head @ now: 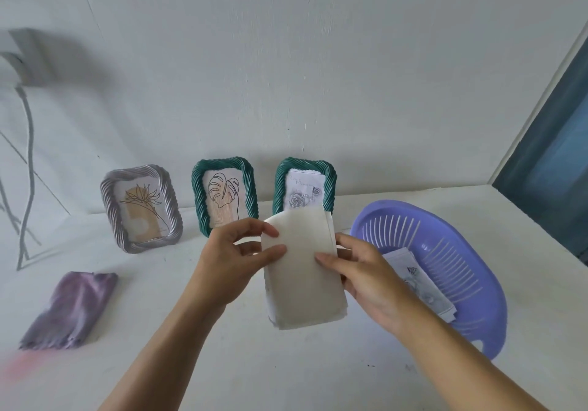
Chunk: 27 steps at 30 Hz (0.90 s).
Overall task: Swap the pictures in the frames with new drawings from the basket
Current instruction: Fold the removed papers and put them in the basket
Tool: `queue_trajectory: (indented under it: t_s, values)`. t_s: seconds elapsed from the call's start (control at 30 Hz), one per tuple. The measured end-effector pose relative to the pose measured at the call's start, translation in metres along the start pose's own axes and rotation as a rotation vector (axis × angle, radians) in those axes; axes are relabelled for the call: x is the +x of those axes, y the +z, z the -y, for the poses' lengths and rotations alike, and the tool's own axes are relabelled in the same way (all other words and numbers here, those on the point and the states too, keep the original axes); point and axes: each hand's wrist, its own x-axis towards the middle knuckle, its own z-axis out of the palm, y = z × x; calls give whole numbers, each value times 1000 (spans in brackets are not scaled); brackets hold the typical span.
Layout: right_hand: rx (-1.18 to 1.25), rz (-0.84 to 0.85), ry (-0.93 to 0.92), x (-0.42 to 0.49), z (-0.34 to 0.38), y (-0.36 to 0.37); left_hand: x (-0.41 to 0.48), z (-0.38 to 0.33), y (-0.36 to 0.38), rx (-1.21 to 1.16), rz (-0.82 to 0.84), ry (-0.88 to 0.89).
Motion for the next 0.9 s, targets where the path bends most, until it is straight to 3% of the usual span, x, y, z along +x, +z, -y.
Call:
queue_trajectory:
  t_s: [0.27,0.43,0.67,0.77,0.9]
  values:
    - [-10,-113,65,-4,-8,-8,2,18,15,233,-12,-5]
    - [-14,-193,64,-12,-5,-21,1,25,32,199,-1,-51]
    - [-111,-325,-75,-18,-6,-30,5,33,61,648,-18,309]
    - [-165,-345,-175,-24,4,-28,7,19,74,517,61,361]
    - [-305,-360,-374,-29,24,-20,8,-10,93,98,172,152]
